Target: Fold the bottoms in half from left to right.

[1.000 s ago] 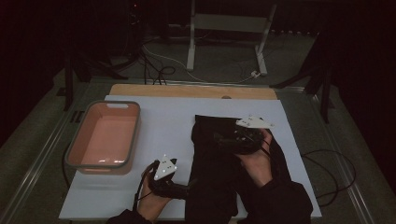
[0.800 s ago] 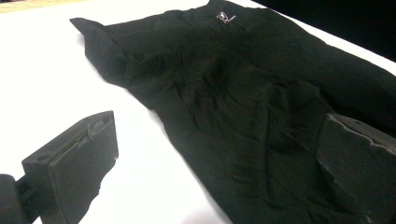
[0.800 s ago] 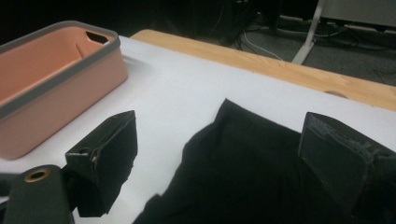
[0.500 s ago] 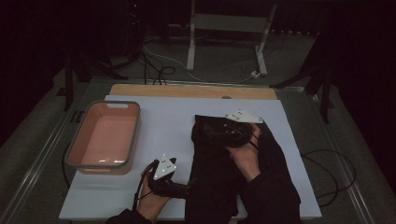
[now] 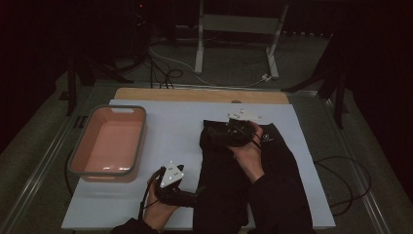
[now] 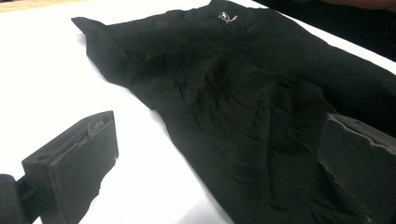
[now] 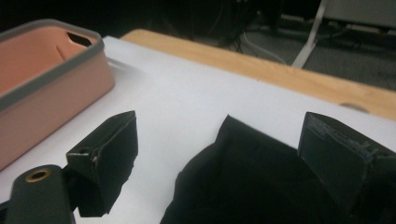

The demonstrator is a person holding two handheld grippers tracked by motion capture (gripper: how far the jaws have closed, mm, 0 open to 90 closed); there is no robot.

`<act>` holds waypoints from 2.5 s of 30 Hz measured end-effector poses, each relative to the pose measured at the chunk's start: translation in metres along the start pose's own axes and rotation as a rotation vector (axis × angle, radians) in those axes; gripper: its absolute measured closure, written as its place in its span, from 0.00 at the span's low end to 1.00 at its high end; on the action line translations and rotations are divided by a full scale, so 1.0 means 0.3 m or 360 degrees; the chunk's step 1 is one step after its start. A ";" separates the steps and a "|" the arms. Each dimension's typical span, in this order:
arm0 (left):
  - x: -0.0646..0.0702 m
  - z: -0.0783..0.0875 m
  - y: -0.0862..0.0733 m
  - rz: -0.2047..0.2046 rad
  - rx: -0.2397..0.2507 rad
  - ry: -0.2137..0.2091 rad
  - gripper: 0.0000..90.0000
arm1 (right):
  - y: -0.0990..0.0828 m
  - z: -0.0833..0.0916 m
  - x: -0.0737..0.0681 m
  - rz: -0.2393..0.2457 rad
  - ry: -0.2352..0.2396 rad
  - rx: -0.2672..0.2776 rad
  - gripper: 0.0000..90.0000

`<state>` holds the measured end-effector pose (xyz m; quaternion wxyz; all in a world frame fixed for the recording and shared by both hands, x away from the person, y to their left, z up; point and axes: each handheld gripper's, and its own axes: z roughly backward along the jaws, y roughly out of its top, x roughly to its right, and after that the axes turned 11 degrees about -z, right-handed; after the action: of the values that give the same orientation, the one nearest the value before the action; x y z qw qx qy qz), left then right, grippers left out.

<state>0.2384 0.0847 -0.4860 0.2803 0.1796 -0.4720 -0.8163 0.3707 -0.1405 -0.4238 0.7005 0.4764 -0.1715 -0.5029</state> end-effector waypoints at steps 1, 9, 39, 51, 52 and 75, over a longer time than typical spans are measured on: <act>-0.001 0.000 0.000 -0.0002 -0.0002 0.0000 0.00 | -0.002 -0.011 0.005 -0.0011 -0.0004 -0.0025 0.15; 0.001 -0.004 -0.001 -0.0001 -0.0005 -0.0007 0.00 | -0.022 -0.091 0.014 -0.0059 -0.0027 -0.0180 0.23; 0.001 -0.004 -0.007 -0.0004 0.0000 -0.0010 0.00 | -0.128 -0.328 -0.035 -0.0080 -0.0170 -0.0556 0.64; 0.009 -0.017 -0.008 0.0041 -0.0049 -0.0056 0.03 | -0.128 -0.332 -0.034 -0.0034 -0.0164 -0.0560 0.96; 0.011 -0.019 -0.007 0.0046 -0.0056 -0.0055 0.04 | -0.124 -0.327 -0.028 -0.0045 -0.0154 -0.0550 0.96; 0.044 -0.114 -0.034 0.0065 -0.0335 -0.0145 0.52 | -0.025 -0.223 0.106 -0.0178 -0.0174 -0.0385 0.96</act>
<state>0.2442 0.0574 -0.5122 0.2925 0.1020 -0.3995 -0.8628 0.4286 -0.1355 -0.4704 0.7134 0.3692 -0.1208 -0.5832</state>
